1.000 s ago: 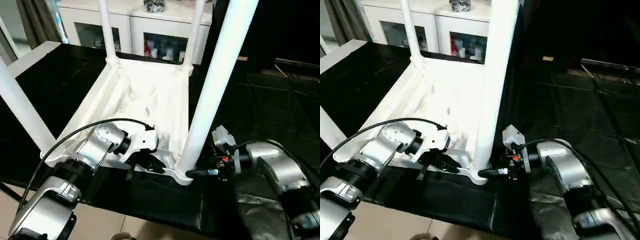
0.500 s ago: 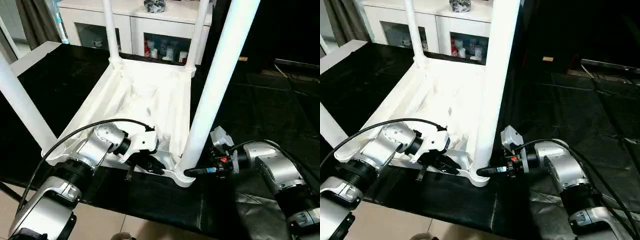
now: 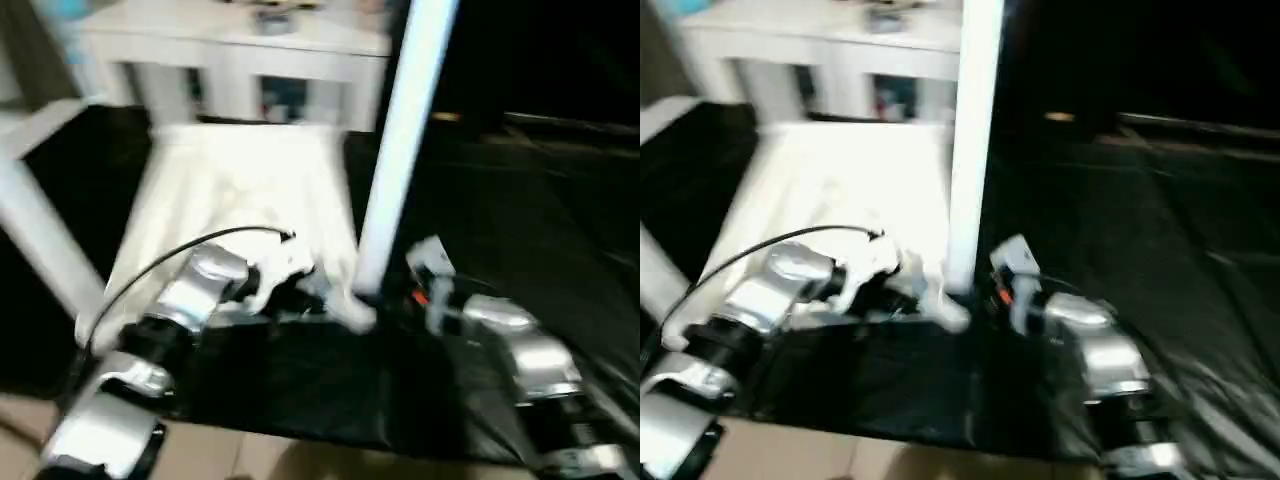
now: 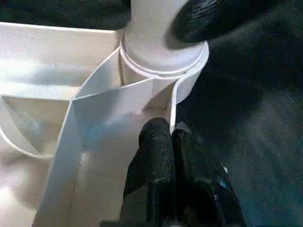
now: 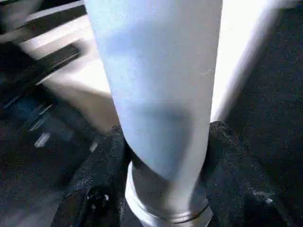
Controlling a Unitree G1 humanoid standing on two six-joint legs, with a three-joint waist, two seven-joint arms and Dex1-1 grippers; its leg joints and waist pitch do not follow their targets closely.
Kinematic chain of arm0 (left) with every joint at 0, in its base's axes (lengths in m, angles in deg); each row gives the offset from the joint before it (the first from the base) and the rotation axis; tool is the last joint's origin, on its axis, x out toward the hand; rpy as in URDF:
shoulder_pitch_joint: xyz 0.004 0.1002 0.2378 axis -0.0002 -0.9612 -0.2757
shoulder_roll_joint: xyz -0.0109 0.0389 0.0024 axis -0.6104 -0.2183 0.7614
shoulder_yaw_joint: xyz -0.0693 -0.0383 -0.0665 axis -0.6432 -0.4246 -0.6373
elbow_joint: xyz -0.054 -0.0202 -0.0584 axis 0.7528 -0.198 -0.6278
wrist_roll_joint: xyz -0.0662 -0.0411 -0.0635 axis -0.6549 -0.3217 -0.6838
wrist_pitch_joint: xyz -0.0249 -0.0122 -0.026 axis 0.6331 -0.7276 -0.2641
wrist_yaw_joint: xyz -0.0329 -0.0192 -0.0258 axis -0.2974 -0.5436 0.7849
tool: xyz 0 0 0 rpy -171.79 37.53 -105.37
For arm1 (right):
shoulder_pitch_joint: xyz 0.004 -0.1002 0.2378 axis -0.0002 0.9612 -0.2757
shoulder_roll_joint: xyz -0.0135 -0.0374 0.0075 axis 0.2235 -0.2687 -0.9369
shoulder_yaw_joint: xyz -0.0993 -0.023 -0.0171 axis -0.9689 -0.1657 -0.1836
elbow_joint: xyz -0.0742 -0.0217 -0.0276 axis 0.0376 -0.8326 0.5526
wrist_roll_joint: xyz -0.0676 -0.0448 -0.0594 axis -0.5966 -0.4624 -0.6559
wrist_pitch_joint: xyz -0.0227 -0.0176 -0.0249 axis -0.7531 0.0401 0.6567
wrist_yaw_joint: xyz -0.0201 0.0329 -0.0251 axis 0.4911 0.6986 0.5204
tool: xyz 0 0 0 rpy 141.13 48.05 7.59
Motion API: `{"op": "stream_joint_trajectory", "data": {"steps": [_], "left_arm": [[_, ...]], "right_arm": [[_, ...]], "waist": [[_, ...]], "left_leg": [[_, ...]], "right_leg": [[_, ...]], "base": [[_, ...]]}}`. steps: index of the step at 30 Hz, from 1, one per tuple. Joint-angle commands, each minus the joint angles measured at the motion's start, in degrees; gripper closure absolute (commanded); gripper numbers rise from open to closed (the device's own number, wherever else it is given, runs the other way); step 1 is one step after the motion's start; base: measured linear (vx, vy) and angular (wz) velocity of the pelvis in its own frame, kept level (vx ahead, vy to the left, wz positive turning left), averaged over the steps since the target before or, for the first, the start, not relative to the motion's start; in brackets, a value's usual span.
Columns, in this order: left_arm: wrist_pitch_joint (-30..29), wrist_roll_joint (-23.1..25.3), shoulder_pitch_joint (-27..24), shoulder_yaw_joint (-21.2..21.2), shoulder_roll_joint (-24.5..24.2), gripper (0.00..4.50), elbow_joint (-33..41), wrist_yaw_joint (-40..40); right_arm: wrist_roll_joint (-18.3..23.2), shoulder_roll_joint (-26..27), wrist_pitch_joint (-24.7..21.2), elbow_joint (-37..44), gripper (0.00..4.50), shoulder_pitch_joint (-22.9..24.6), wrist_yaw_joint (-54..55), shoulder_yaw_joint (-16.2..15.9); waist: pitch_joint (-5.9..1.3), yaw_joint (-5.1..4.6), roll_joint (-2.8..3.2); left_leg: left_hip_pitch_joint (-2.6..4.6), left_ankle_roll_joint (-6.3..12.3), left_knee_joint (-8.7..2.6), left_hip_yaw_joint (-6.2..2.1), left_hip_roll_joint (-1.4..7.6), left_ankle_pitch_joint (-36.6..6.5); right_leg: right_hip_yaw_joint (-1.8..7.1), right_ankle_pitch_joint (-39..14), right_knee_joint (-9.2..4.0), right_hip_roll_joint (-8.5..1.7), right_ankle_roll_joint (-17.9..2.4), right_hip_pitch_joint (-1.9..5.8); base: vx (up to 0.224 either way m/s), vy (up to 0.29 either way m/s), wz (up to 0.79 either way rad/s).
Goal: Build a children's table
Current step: Rotate leg to tighten
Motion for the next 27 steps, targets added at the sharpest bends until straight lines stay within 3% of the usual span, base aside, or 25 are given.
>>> {"op": "stream_joint_trajectory", "data": {"steps": [1, 3, 4, 6, 7, 8, 14, 15, 17, 20, 21, 22, 25, 27], "left_arm": [[-1.45, -2.26, 1.77, 0.81, 7.05, 4.50, 3.40, -3.90], [-1.91, -2.16, 1.84, 0.46, 7.62, 4.50, 3.46, -4.94], [-2.98, -1.70, 2.11, -0.56, 9.81, 4.50, 3.47, -9.16], [-3.96, -1.32, 2.24, -1.23, 11.46, 4.50, 3.69, -12.64], [-4.26, -1.20, 2.21, -1.46, 11.92, 4.50, 3.94, -13.77], [-4.40, -1.12, 2.15, -1.53, 12.05, 4.50, 4.18, -14.23], [-4.33, -0.55, 1.39, -1.14, 10.57, 4.50, 5.34, -13.24], [-4.31, -0.44, 1.17, -1.05, 10.09, 4.50, 5.54, -12.90], [-4.33, -0.28, 0.27, -0.45, 8.18, 4.50, 6.61, -10.65], [-3.35, -0.61, -0.55, 0.45, 6.34, 4.50, 7.56, -7.12], [-3.07, -0.58, -0.64, 0.71, 6.05, 4.50, 7.59, -6.50], [-2.12, -0.47, -0.97, 1.64, 4.86, 4.50, 7.72, -4.09], [-0.37, -0.50, -1.14, 2.77, 2.40, 4.50, 7.72, 0.44], [1.87, -0.55, -0.95, 3.43, 0.34, 4.50, 7.12, 4.23]], "right_arm": [[-0.09, 6.39, -3.69, -2.81, 2.54, -1.64, 5.10, -4.44], [-0.46, 7.21, -3.91, -3.18, 2.54, -1.96, 6.92, -4.05], [-0.81, 10.02, -4.95, -5.40, 2.54, -3.75, 12.61, -2.35], [-0.87, 12.19, -5.68, -6.58, 2.54, -4.90, 16.45, -0.93], [-1.05, 12.78, -5.47, -6.47, 2.54, -4.96, 16.74, -0.77], [-1.21, 13.05, -5.14, -6.12, 2.19, -4.84, 16.50, -0.90], [-1.40, 12.42, -3.98, -4.08, 1.71, -3.53, 14.87, -1.80], [-1.36, 12.00, -3.81, -3.63, 1.44, -3.16, 14.40, -1.82], [-0.61, 9.37, -3.50, -1.22, 1.33, -1.51, 11.09, -1.86], [0.24, 5.69, -4.00, 1.17, 1.03, -0.04, 6.86, -1.78], [0.30, 5.05, -4.14, 1.33, 0.97, 0.04, 6.27, -1.72], [0.63, 2.48, -4.93, 1.99, 0.89, 0.28, 3.89, -1.46], [2.04, -2.68, -6.45, 3.63, 0.57, 0.27, -2.81, -1.42], [2.69, -7.97, -6.26, 4.94, 0.54, 0.57, -10.40, -2.30]], "waist": [[-2.91, -0.11, 0.22], [-3.21, -0.34, 0.50], [-3.18, -0.58, 0.46], [-3.23, -1.05, 0.09], [-3.29, -0.78, 0.32], [-3.24, -0.75, 0.24], [-3.56, -0.17, 0.01], [-3.59, -0.01, 0.08], [-3.76, 0.28, 0.14], [-4.25, 0.72, 0.27], [-4.25, 0.72, 0.27], [-4.27, 0.92, -0.08], [-4.40, 1.18, 0.43], [-4.18, 1.97, 0.26]], "left_leg": [[0.21, -1.28, -4.47, -1.87, 1.91, -21.07], [0.10, -0.77, -4.70, -1.97, 2.14, -20.25], [-0.09, -0.48, -4.86, -1.86, 2.31, -19.84], [0.12, -0.78, -4.77, -1.64, 2.26, -19.68], [0.22, -0.40, -4.58, -1.47, 2.11, -18.89], [0.19, 0.13, -4.52, -1.29, 2.07, -18.23], [-0.22, 1.65, -4.37, -0.91, 2.04, -13.15], [-0.35, 1.75, -4.42, -0.90, 2.06, -12.25], [-0.52, 1.97, -4.36, -0.88, 2.17, -10.51], [-0.76, 3.12, -4.05, -0.88, 2.31, -6.48], [-0.76, 3.12, -4.05, -0.88, 2.31, -6.48], [-0.90, 4.13, -3.91, -0.79, 2.25, -4.74], [-0.80, 4.65, -3.72, -0.71, 2.30, -4.55], [-0.50, 4.73, -3.69, -0.54, 2.42, -6.45]], "right_leg": [[2.22, -34.32, -7.03, -5.67, -4.65, 1.69], [2.23, -29.55, -6.89, -5.62, -5.72, 2.04], [2.35, -25.84, -6.53, -5.40, -6.72, 2.07], [2.50, -22.72, -6.12, -5.26, -8.64, 1.88], [2.57, -22.09, -6.14, -5.45, -8.99, 1.92], [2.65, -21.73, -6.21, -5.39, -8.85, 1.95], [2.88, -17.97, -5.79, -5.37, -9.11, 2.35], [2.82, -17.79, -5.78, -5.36, -8.99, 2.42], [2.90, -15.30, -5.48, -5.36, -9.21, 2.63], [2.89, -7.07, -4.47, -5.21, -10.93, 3.09], [2.89, -7.07, -4.47, -5.21, -10.93, 3.09], [2.87, -3.64, -3.98, -5.12, -12.04, 3.19], [2.91, -2.10, -3.84, -5.26, -12.91, 3.21], [2.86, -2.96, -3.97, -5.02, -13.02, 2.98]], "base": [[0.000, 0.000, 0.00], [0.000, 0.000, 0.00], [0.000, 0.000, 0.00], [0.000, 0.000, 0.00], [0.000, 0.000, 0.00], [0.000, 0.000, 0.00], [0.000, 0.000, 0.00], [0.000, 0.000, 0.00], [0.000, 0.000, 0.00], [0.000, 0.000, 0.00], [0.000, 0.000, 0.00], [0.000, 0.000, 0.00], [0.000, 0.000, 0.00], [0.000, 0.000, 0.00]]}}
